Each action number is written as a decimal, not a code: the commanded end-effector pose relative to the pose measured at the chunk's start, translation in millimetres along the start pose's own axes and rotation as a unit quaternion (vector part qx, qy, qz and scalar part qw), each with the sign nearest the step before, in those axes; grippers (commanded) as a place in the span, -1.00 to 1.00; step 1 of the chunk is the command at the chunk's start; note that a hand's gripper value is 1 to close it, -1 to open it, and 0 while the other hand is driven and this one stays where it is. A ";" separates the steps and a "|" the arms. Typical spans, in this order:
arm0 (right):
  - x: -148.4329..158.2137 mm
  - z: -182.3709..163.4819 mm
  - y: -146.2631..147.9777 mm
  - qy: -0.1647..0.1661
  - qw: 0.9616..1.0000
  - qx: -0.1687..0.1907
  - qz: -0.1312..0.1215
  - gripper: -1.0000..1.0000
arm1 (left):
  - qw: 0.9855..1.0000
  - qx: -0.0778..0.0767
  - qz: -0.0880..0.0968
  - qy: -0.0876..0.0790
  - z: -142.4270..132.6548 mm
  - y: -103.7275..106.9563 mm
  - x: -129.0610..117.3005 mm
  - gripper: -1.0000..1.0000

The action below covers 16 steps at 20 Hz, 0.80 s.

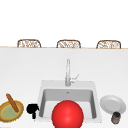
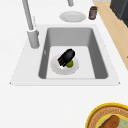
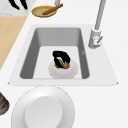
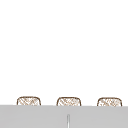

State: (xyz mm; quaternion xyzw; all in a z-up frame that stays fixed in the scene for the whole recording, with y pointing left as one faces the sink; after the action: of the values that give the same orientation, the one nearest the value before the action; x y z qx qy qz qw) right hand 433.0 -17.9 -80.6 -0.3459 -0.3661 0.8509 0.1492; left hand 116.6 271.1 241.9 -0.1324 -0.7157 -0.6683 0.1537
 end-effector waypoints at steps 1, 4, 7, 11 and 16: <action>8.1 5.9 12.3 -0.005 1.000 0.007 -0.021 1.00 | 1.000 0.000 0.000 0.000 0.0 0.0 0.0 0.00; 3.3 5.8 10.0 0.002 1.000 0.000 -0.007 1.00 | 1.000 0.000 0.000 0.000 0.0 0.0 0.0 0.00; 2.1 4.5 8.9 0.012 1.000 -0.005 -0.015 1.00 | 1.000 0.000 0.000 0.000 0.0 0.0 0.0 0.00; -23.0 9.5 5.0 -0.012 0.999 -0.013 -0.046 1.00 | 1.000 0.000 0.000 0.000 0.0 0.0 0.0 0.00; -43.9 24.1 -1.9 -0.031 0.997 -0.034 -0.062 1.00 | 1.000 0.000 0.000 0.000 0.0 0.0 0.0 0.00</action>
State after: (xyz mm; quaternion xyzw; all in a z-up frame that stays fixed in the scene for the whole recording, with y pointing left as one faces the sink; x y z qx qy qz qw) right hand 441.5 -43.4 -59.1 -0.3182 -0.3910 0.8490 0.1582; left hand 116.6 271.1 241.9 -0.1324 -0.7157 -0.6683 0.1537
